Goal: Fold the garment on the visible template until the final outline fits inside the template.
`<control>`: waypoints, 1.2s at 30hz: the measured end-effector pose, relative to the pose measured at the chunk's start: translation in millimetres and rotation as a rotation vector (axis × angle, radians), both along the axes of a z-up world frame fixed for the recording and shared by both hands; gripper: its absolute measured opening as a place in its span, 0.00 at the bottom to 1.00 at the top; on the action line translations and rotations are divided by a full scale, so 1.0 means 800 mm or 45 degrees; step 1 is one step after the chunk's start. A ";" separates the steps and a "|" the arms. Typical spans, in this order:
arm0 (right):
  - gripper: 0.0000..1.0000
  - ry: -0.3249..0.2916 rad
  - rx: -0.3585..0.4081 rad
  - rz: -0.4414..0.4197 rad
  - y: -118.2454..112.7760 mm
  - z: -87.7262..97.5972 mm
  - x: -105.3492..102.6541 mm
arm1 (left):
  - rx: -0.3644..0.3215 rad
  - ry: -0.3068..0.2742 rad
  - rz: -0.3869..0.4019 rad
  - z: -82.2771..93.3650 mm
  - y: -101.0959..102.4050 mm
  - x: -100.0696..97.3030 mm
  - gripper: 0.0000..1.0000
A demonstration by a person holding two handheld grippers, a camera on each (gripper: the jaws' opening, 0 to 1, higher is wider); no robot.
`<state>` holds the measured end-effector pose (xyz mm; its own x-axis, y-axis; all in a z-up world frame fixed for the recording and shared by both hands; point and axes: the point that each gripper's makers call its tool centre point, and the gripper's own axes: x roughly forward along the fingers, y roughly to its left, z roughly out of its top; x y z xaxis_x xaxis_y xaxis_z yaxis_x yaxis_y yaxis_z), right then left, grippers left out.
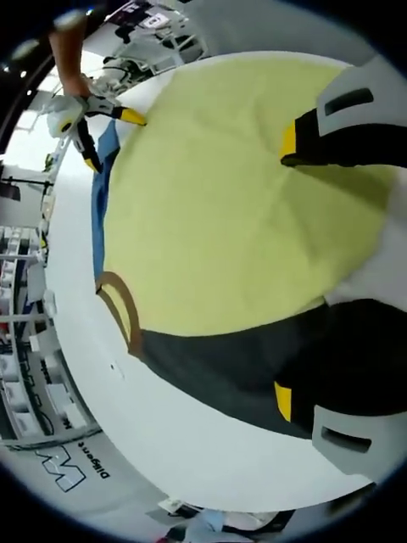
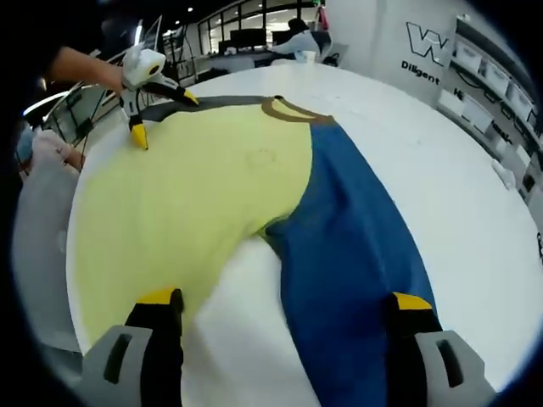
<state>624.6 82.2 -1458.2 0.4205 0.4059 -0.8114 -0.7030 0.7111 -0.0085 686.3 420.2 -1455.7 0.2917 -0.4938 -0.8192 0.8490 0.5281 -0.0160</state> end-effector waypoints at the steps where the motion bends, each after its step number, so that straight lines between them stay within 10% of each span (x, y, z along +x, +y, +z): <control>1: 1.00 0.000 0.004 0.008 -0.002 0.000 0.001 | 0.002 0.001 0.001 0.000 0.000 -0.001 0.99; 8: 0.99 0.027 -0.013 0.043 -0.015 0.012 0.006 | 0.002 0.029 0.021 0.007 0.002 -0.015 0.99; 14: 0.99 -0.009 0.146 -0.248 -0.026 0.029 0.004 | -0.073 -0.014 0.043 0.025 0.001 -0.037 0.99; 25: 1.00 0.098 0.072 -0.391 -0.068 0.009 -0.042 | -0.040 -0.006 0.011 0.015 0.011 -0.082 0.99; 36: 1.00 0.125 -0.091 -0.197 -0.096 -0.001 -0.038 | 0.000 0.013 0.019 0.015 0.027 -0.112 0.99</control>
